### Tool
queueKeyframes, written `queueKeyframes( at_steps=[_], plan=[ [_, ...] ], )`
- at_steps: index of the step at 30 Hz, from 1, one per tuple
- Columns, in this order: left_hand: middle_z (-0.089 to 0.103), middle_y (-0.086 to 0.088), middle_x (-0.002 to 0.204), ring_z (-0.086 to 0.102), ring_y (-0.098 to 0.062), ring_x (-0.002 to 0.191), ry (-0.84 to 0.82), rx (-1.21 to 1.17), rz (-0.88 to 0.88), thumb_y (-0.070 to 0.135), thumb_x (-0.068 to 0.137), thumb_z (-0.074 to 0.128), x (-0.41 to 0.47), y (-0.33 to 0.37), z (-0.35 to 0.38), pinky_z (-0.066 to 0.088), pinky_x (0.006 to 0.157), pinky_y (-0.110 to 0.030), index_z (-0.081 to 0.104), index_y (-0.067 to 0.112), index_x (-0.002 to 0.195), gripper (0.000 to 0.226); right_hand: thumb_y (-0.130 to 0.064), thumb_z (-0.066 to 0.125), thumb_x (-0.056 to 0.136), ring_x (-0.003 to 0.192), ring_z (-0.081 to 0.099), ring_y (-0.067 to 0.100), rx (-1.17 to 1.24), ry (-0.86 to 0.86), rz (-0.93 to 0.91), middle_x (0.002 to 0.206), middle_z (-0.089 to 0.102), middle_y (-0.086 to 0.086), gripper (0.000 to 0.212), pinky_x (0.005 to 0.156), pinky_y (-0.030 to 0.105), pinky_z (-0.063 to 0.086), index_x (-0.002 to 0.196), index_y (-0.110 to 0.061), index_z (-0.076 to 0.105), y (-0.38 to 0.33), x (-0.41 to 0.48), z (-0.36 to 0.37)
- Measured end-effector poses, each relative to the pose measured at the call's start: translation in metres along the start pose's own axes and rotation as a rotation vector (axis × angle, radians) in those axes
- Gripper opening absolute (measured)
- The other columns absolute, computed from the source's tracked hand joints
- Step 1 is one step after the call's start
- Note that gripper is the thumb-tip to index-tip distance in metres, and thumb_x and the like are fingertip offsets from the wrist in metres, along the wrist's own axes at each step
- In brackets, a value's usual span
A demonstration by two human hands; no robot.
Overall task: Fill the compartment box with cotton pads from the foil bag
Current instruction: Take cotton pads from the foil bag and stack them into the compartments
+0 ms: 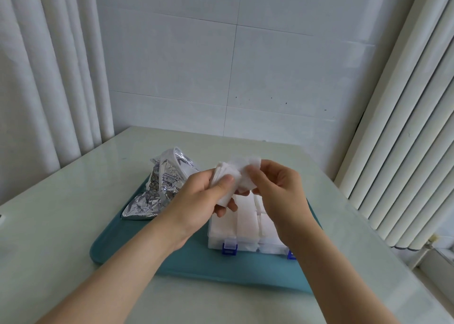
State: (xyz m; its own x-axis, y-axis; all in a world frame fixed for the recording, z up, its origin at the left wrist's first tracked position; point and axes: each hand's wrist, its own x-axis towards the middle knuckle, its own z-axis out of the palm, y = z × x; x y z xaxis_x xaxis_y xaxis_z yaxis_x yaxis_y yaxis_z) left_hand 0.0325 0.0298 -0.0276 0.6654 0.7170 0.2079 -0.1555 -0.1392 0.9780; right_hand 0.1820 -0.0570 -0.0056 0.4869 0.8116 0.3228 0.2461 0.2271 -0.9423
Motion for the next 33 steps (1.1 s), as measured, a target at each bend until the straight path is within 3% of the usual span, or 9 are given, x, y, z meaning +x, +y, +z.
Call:
queueKeyframes(
  at_steps=[4, 8, 12, 15, 20, 23, 25, 29, 33],
  plan=[
    [0.080, -0.010, 0.099, 0.059, -0.021, 0.074, 0.089, -0.046, -0.042, 0.022, 0.112, 0.049, 0.002, -0.002, -0.002, 0.042, 0.063, -0.033, 0.068, 0.006, 0.120, 0.026, -0.017, 0.066, 0.103, 0.083, 0.073, 0.012, 0.075, 0.169, -0.008, 0.094, 0.081, -0.002, 0.013, 0.072, 0.024, 0.055, 0.111, -0.020, 0.076, 0.002, 0.004, -0.001],
    [0.072, -0.010, 0.088, 0.055, -0.020, 0.070, 0.151, -0.271, -0.089, 0.035, 0.113, 0.043, 0.004, -0.001, 0.002, 0.046, 0.068, -0.036, 0.070, 0.005, 0.118, 0.041, -0.016, 0.072, 0.099, 0.075, 0.064, 0.015, 0.243, 0.150, 0.088, 0.094, 0.080, 0.004, 0.020, 0.072, 0.029, 0.051, 0.119, -0.018, 0.072, 0.000, 0.004, 0.000],
    [0.076, -0.016, 0.108, 0.065, -0.024, 0.089, 0.153, -0.364, -0.103, 0.042, 0.114, 0.036, 0.002, -0.001, 0.010, 0.052, 0.079, -0.039, 0.072, 0.010, 0.124, 0.050, -0.006, 0.076, 0.094, 0.077, 0.070, 0.024, 0.384, 0.080, 0.157, 0.095, 0.080, 0.017, 0.022, 0.070, 0.027, 0.057, 0.115, -0.006, 0.071, 0.002, -0.005, 0.014],
    [0.075, -0.016, 0.126, 0.068, -0.026, 0.107, 0.093, -0.391, -0.107, 0.042, 0.115, 0.031, 0.001, 0.000, 0.011, 0.049, 0.088, -0.041, 0.068, 0.011, 0.135, 0.052, -0.001, 0.079, 0.090, 0.082, 0.079, 0.032, 0.333, 0.121, 0.105, 0.090, 0.080, 0.016, 0.021, 0.073, 0.033, 0.064, 0.109, -0.003, 0.070, 0.002, -0.011, 0.022],
    [0.076, -0.017, 0.122, 0.070, -0.023, 0.100, 0.041, -0.403, -0.051, 0.045, 0.112, 0.036, -0.001, 0.000, 0.015, 0.050, 0.088, -0.039, 0.068, 0.003, 0.130, 0.055, -0.007, 0.090, 0.080, 0.073, 0.077, 0.033, 0.111, 0.234, 0.009, 0.086, 0.075, 0.012, 0.031, 0.074, 0.055, 0.065, 0.101, -0.019, 0.072, 0.001, -0.011, 0.024],
    [0.076, -0.013, 0.105, 0.069, -0.021, 0.089, 0.074, -0.365, -0.015, 0.028, 0.111, 0.046, -0.002, -0.003, 0.016, 0.051, 0.080, -0.034, 0.071, 0.004, 0.122, 0.036, -0.009, 0.088, 0.083, 0.070, 0.077, 0.032, 0.112, 0.193, -0.002, 0.082, 0.076, 0.012, 0.019, 0.073, 0.053, 0.066, 0.097, -0.015, 0.077, -0.002, -0.011, 0.022],
    [0.077, -0.011, 0.106, 0.070, -0.023, 0.094, 0.092, -0.305, -0.012, 0.022, 0.113, 0.045, -0.001, -0.003, 0.013, 0.052, 0.077, -0.032, 0.073, 0.010, 0.123, 0.032, -0.010, 0.081, 0.091, 0.070, 0.075, 0.031, 0.178, 0.143, 0.007, 0.079, 0.077, 0.015, 0.004, 0.074, 0.048, 0.066, 0.095, -0.009, 0.080, -0.003, -0.012, 0.021],
    [0.077, -0.016, 0.112, 0.075, -0.028, 0.096, 0.104, -0.306, -0.032, 0.016, 0.113, 0.044, 0.000, -0.001, 0.011, 0.061, 0.081, -0.036, 0.069, 0.004, 0.125, 0.030, -0.007, 0.069, 0.100, 0.075, 0.077, 0.027, 0.241, 0.201, 0.003, 0.083, 0.079, 0.012, 0.011, 0.067, 0.034, 0.064, 0.099, -0.009, 0.079, 0.001, -0.009, 0.019],
    [0.074, -0.014, 0.096, 0.067, -0.022, 0.070, 0.178, -0.414, -0.145, 0.016, 0.111, 0.048, 0.000, 0.006, 0.011, 0.058, 0.066, -0.033, 0.064, -0.004, 0.126, 0.029, -0.011, 0.062, 0.105, 0.074, 0.065, 0.008, 0.063, 0.303, -0.121, 0.083, 0.076, -0.009, 0.022, 0.064, 0.023, 0.054, 0.103, -0.025, 0.078, 0.006, 0.002, 0.011]
  ],
)
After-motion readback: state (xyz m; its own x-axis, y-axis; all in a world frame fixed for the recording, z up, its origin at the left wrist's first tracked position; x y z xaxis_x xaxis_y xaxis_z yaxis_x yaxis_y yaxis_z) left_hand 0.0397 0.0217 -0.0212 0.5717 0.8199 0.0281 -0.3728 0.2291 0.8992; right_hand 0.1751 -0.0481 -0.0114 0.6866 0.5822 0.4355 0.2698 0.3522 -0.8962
